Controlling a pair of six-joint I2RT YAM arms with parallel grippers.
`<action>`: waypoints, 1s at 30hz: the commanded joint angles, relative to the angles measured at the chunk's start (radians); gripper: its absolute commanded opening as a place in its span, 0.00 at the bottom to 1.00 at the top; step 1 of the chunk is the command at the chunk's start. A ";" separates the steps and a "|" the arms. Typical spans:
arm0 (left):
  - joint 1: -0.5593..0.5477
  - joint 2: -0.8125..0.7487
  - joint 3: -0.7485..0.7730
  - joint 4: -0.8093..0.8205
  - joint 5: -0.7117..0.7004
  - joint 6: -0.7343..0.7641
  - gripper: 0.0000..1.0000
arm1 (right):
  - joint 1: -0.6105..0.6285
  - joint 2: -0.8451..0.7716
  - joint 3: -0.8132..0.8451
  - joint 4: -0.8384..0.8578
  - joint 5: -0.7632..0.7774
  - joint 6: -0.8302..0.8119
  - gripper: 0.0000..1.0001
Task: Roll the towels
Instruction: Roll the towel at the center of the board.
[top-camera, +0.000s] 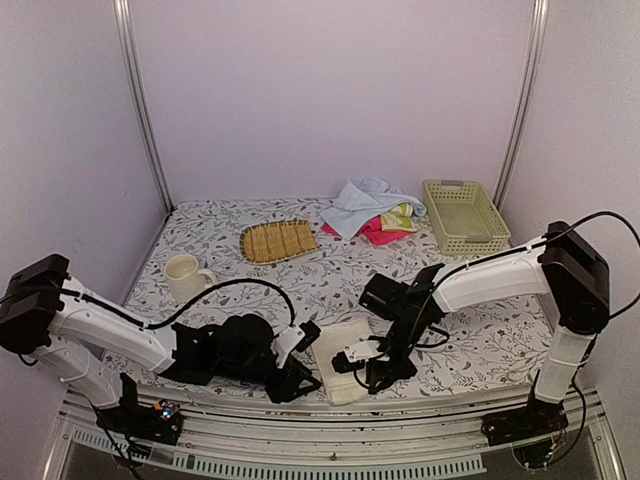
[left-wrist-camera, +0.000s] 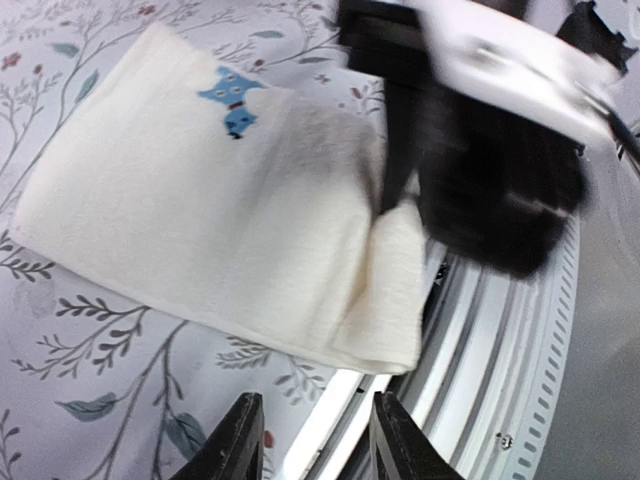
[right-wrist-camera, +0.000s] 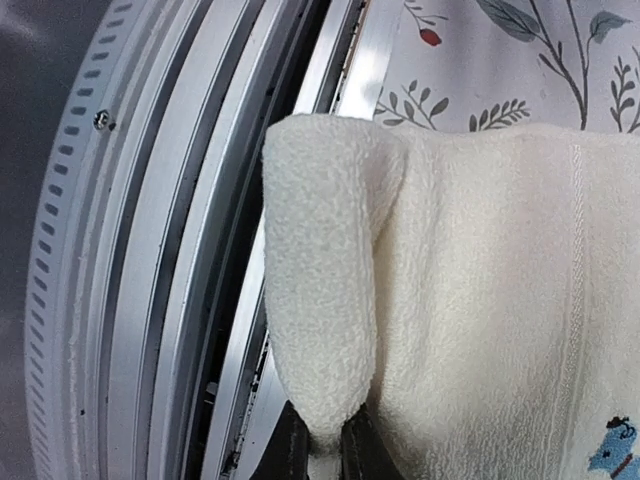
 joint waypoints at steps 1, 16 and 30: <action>-0.165 -0.074 -0.018 -0.010 -0.336 0.094 0.37 | -0.098 0.182 0.143 -0.276 -0.192 -0.018 0.04; -0.381 0.253 0.329 -0.223 -0.707 0.463 0.39 | -0.191 0.538 0.417 -0.524 -0.226 -0.060 0.04; -0.305 0.412 0.410 -0.240 -0.658 0.537 0.27 | -0.192 0.535 0.417 -0.509 -0.229 -0.053 0.05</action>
